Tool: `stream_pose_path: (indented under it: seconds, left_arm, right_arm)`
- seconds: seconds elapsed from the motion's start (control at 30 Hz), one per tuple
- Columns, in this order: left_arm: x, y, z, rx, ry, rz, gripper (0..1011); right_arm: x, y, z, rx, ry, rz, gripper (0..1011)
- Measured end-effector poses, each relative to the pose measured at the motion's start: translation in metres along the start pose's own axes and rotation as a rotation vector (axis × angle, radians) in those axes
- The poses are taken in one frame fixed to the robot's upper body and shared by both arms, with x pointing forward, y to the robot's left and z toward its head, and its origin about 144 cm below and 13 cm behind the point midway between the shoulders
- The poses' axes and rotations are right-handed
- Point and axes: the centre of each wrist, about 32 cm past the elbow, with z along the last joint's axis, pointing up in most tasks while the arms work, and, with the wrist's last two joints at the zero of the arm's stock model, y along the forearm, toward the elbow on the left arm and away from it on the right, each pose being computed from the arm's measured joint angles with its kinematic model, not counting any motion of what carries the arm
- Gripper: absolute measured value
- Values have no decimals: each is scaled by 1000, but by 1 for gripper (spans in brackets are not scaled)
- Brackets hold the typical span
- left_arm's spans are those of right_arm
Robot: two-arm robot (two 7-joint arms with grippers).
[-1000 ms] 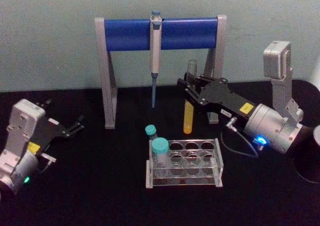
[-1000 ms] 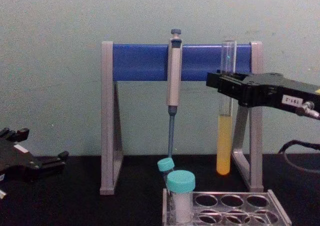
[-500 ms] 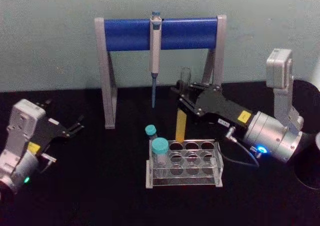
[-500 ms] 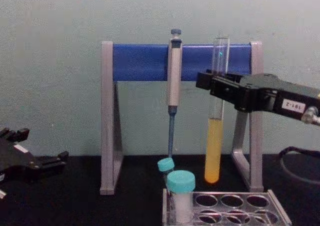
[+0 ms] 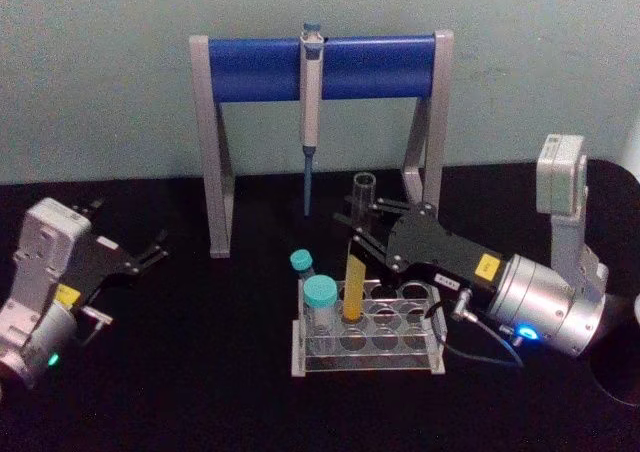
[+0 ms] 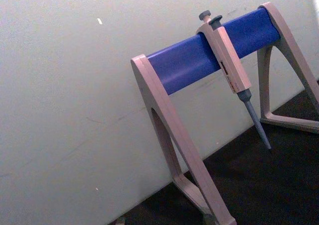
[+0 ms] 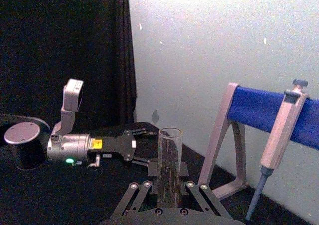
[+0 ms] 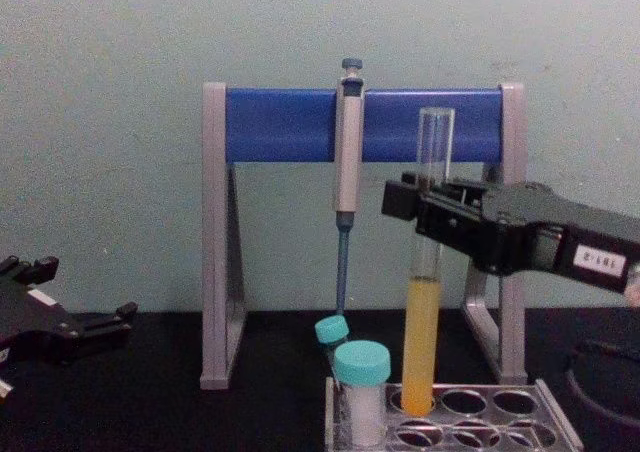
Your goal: Pick up the test tube from the test tube rack, shake it, then place it back into the test tube rack.
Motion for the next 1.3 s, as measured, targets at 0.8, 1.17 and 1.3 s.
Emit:
stream_pose_path:
  seconds: [0.8,1.17,1.3]
  left_arm:
    - [0,0,0,0,0,0,1001]
    - [0,0,0,0,0,0,1001]
    - [0,0,0,0,0,0,1001]
  right_arm:
    - [2,2,-19,-8,5,-28,232]
    - [2,-2,-19,-13,-1,-53,232]
    - [2,-2,-22,-16,5,-56,232]
